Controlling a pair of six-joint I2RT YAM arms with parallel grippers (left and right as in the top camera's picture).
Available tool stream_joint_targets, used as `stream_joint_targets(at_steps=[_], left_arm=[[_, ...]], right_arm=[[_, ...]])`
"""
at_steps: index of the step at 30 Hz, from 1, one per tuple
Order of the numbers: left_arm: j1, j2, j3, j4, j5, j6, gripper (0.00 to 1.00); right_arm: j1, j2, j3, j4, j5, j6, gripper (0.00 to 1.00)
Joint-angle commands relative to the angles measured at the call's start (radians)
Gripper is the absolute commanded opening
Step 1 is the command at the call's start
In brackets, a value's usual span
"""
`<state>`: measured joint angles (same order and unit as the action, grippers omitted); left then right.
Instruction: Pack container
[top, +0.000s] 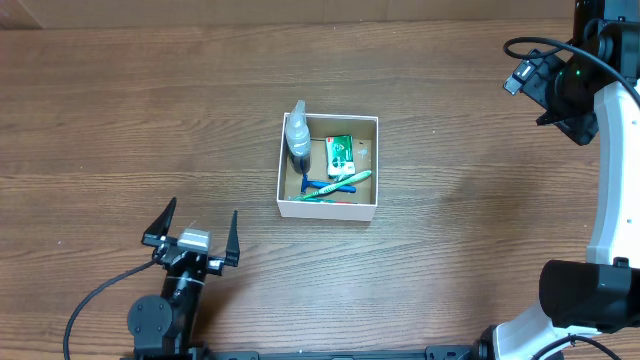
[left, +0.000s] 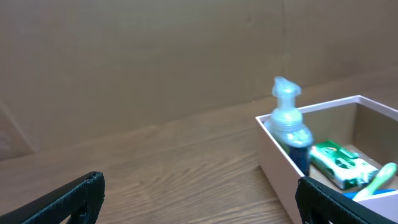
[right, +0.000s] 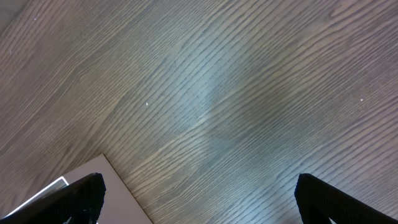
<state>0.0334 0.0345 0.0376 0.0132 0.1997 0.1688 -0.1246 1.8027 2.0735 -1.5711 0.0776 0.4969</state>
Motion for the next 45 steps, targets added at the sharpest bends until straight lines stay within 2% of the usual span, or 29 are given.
stream_joint_targets(at_steps=[1,6,41,45], left_arm=[[0.027,-0.031,-0.033,-0.026,0.023,0.019,1.0],[0.026,-0.031,-0.033,-0.076,-0.003,0.037,1.0],[0.026,-0.03,-0.033,-0.071,-0.008,0.034,1.0],[0.026,-0.03,-0.033,-0.071,-0.008,0.034,1.0]], right_arm=[[-0.002,-0.009,0.008,0.002,-0.002,-0.003,1.0],[-0.002,-0.009,0.008,0.002,-0.002,-0.003,1.0],[0.001,-0.009,0.008,0.002,-0.002,-0.003,1.0],[0.019,-0.067,0.008,0.003,-0.002,-0.003,1.0]])
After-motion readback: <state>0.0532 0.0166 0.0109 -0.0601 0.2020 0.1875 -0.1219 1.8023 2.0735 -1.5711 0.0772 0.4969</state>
